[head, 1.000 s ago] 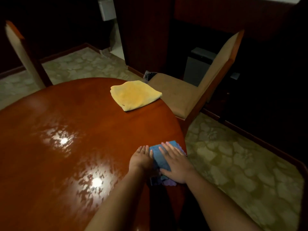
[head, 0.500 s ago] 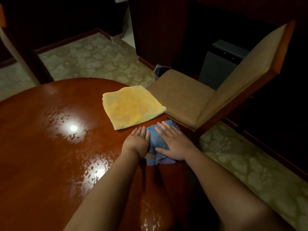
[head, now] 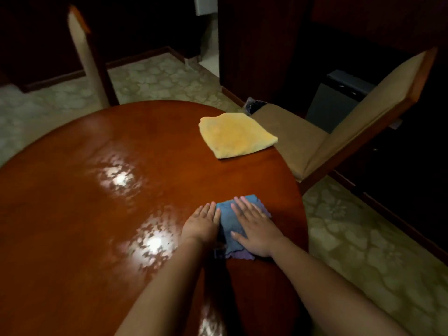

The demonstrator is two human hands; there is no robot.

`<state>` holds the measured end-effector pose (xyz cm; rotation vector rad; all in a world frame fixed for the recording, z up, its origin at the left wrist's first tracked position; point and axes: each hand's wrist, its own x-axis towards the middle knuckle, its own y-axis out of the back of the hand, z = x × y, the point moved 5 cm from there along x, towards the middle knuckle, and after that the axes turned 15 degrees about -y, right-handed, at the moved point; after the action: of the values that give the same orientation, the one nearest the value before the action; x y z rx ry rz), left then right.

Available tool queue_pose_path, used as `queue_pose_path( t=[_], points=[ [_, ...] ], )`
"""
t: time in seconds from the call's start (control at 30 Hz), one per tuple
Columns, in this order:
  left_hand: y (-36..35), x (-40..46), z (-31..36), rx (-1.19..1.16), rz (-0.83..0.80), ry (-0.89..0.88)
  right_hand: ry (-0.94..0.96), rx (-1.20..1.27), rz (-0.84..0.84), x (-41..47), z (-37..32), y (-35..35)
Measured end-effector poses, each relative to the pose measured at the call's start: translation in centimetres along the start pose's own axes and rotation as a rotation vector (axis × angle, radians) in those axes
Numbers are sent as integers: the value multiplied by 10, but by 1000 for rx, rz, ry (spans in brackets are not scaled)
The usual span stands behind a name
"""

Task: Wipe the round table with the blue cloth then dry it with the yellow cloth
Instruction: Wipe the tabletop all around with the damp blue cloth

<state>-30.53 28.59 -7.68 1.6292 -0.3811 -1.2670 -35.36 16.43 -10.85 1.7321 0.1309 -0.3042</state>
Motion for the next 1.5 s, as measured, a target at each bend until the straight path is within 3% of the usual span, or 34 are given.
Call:
queue_pose_path(
  t=[0.2, 0.3, 0.43, 0.53, 0.9, 1.1, 1.3, 1.5],
  points=[
    [-72, -110, -26, -24, -36, 129, 25, 0, -29, -38, -116, -37],
    [-85, -132, -33, -46, -70, 140, 68, -10, -42, -43, -143, -41],
    [-77, -119, -51, -18, -71, 134, 63, -44, 2, -23, -141, -29],
    [-62, -98, -80, -21, -69, 168, 170, -23, -42, 15, -145, -14],
    [17, 15, -276, 30, -87, 346, 272, -58, 83, 269, -154, 51],
    [48, 57, -346, 35, -93, 412, 308, -64, 111, 363, -153, 75],
    [48, 58, -361, -32, -94, 474, 291, -60, 147, 376, -164, 78],
    [6, -6, -333, -105, -114, 499, 337, -66, 111, 314, -204, 56]
  ],
)
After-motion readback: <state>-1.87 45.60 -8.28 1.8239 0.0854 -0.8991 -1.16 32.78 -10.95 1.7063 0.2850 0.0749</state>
